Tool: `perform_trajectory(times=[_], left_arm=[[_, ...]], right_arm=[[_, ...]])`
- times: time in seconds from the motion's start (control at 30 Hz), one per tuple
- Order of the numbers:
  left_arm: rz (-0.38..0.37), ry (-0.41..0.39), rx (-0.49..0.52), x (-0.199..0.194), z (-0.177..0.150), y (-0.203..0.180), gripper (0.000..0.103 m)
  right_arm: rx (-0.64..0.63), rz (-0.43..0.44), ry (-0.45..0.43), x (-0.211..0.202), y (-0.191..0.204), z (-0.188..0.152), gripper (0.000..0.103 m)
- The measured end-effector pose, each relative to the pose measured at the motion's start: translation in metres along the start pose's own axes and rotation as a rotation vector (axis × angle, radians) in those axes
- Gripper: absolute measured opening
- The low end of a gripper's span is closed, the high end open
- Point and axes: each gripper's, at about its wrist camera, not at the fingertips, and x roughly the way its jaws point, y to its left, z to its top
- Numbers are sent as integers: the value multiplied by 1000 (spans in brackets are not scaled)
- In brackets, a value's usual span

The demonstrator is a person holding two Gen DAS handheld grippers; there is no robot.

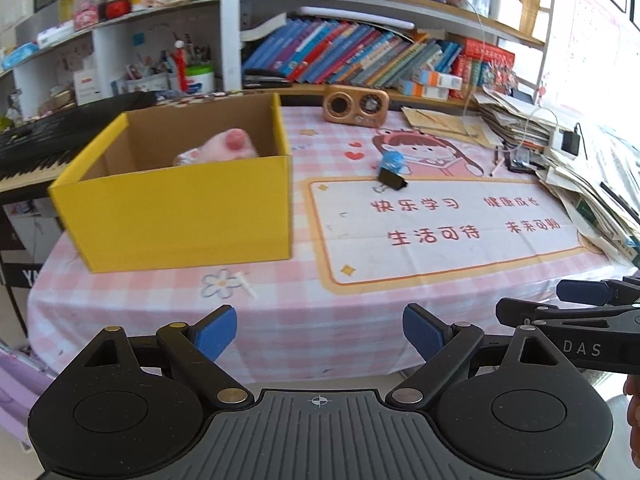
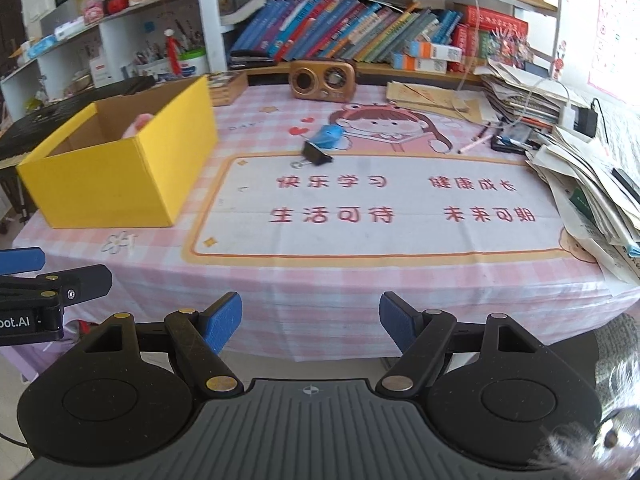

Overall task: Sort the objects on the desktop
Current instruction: 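Move both tools toward the black binder clip and blue wrapped item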

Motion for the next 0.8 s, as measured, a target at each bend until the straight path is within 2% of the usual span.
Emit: perform_trajectory(times=[0.4, 0.8], left_arm=[[-51, 25, 42, 38, 24, -40, 92], [-63, 40, 41, 79, 51, -75, 92]], right_arm=[[39, -44, 23, 21, -47, 19, 74], [41, -52, 32, 51, -91, 46, 74]])
